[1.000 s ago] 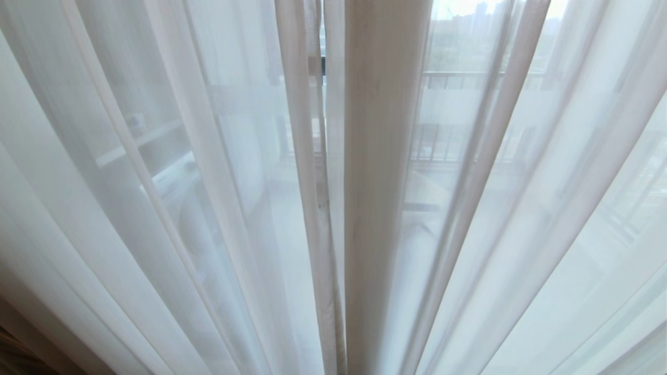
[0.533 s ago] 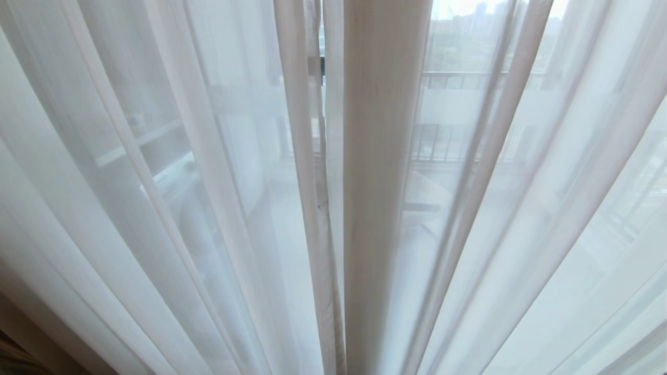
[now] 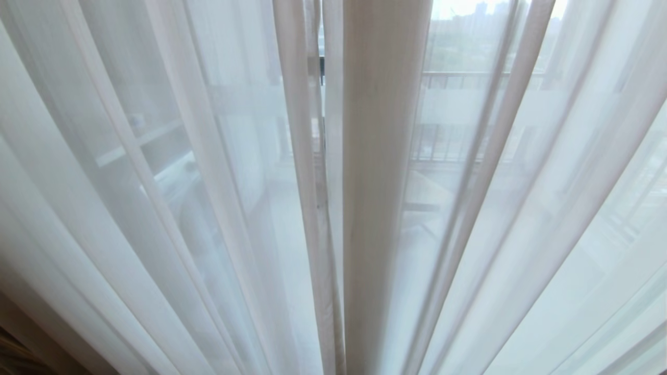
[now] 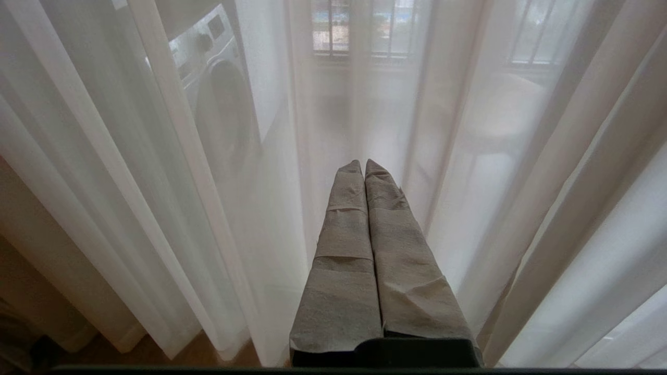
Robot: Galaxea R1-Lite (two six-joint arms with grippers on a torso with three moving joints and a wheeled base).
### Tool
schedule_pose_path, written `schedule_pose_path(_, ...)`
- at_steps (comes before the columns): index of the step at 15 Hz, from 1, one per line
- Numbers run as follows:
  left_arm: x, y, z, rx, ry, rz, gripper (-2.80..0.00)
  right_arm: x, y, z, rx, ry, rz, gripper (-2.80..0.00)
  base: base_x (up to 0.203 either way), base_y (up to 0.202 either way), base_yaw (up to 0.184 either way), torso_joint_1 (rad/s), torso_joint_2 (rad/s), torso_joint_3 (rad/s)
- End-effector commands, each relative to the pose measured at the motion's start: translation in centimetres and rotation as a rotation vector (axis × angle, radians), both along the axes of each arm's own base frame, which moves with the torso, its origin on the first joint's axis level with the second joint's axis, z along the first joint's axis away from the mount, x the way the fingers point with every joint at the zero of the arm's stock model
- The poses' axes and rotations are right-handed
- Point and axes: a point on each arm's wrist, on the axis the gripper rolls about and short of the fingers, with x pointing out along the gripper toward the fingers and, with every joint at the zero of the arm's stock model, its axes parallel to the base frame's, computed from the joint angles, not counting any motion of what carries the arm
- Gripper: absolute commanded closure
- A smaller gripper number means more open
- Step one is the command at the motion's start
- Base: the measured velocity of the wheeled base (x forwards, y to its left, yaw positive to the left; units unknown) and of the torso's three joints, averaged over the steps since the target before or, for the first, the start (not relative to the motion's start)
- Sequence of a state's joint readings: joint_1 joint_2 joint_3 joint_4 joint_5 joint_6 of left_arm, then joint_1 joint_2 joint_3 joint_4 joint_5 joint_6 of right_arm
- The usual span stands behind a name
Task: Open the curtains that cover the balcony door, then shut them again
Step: Pull the outer curtains open on both sides
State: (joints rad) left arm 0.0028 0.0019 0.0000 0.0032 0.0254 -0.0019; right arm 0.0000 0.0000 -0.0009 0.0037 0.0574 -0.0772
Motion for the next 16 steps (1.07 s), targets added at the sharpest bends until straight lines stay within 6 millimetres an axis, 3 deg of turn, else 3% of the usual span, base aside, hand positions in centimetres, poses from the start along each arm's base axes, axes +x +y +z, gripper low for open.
schedule_pose_path(1, 0.0, 0.0, 0.0, -0.001, -0.001, 0.001, 0.0, 0.0, 0.0, 0.0, -0.001, 0.0, 0.001, 0.0, 0.0, 0.0, 0.0, 0.0, 0.0, 0.0)
schedule_pose_path(12, 0.0, 0.0, 0.1, -0.014, -0.006, 0.003, 0.0, 0.0, 0.0, 0.0, -0.001, 0.002, 0.001, 0.0, 0.0, 0.0, 0.0, 0.0, 0.0, 0.0)
schedule_pose_path(16, -0.6, 0.0, 2.2, -0.044, -0.093, -0.014, 0.0, 0.0, 0.0, 0.0, 0.0, 0.0, 0.001, 0.0, 0.0, 0.0, 0.0, 0.0, 0.0, 0.0)
